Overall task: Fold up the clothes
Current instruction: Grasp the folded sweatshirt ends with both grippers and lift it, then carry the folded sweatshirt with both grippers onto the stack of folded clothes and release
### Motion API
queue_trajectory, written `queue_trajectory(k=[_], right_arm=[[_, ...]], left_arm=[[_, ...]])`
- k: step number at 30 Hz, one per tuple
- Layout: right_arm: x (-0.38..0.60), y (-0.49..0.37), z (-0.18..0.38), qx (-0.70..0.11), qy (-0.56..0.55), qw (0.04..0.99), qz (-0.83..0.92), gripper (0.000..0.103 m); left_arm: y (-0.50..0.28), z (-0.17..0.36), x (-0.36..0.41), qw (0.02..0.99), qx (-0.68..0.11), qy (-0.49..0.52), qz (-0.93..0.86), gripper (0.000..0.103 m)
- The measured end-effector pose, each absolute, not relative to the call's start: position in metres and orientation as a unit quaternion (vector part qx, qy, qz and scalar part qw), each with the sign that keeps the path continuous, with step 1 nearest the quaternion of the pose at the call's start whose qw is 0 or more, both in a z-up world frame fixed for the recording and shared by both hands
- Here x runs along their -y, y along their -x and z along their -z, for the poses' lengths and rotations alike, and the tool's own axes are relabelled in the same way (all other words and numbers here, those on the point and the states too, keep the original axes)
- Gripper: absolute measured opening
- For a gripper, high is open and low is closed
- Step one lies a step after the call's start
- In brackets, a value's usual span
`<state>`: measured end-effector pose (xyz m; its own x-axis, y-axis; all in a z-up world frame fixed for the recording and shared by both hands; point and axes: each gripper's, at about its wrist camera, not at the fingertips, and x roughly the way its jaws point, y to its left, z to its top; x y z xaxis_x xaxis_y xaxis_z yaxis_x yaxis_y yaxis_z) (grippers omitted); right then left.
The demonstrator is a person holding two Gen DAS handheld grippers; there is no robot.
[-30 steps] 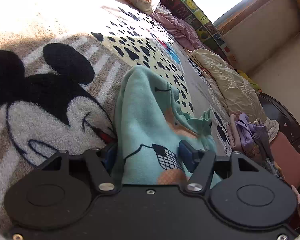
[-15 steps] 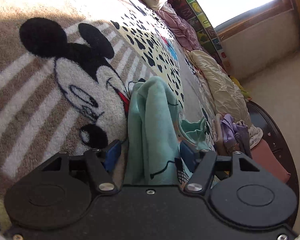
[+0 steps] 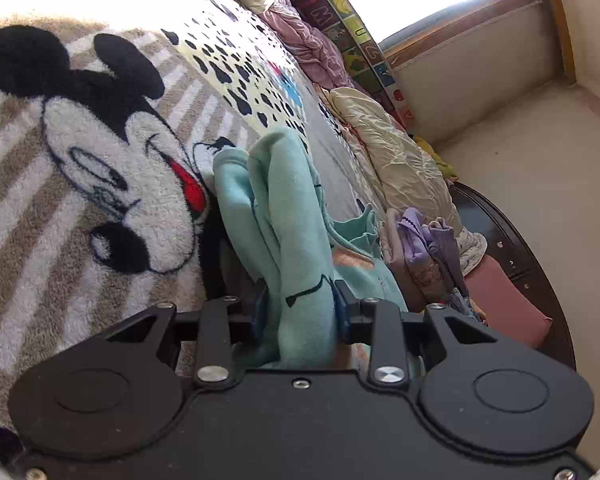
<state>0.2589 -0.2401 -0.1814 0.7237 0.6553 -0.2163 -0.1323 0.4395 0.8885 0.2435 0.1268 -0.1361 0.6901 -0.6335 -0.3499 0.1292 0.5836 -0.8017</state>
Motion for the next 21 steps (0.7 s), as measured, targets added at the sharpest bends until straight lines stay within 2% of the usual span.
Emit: queue_trajectory(k=[4,12,16,19,21], right_arm=[[0.299,-0.218,0.141,-0.201,-0.479,0.817,-0.249,0.036],[0.445,-0.135,0.068,-0.011,-0.445,0.874,-0.192,0.036],[0.505,-0.122,0.04,0.073,-0.408,0.899,-0.141,0.036],[0.541,-0.134,0.033,0.08,-0.391,0.915,-0.067,0.036],[0.564,-0.146,0.033,0.063,-0.378,0.924,-0.004,0.041]], left_arm=[[-0.232,0.1,-0.088,0.822,-0.288,0.403,0.281,0.031],[-0.246,0.034,0.062,0.784,-0.224,0.388,0.43,0.031],[-0.276,0.011,0.142,0.75,-0.216,0.393,0.486,0.031],[-0.298,-0.007,0.202,0.723,-0.21,0.395,0.526,0.031],[-0.315,-0.01,0.235,0.71,-0.22,0.402,0.535,0.031]])
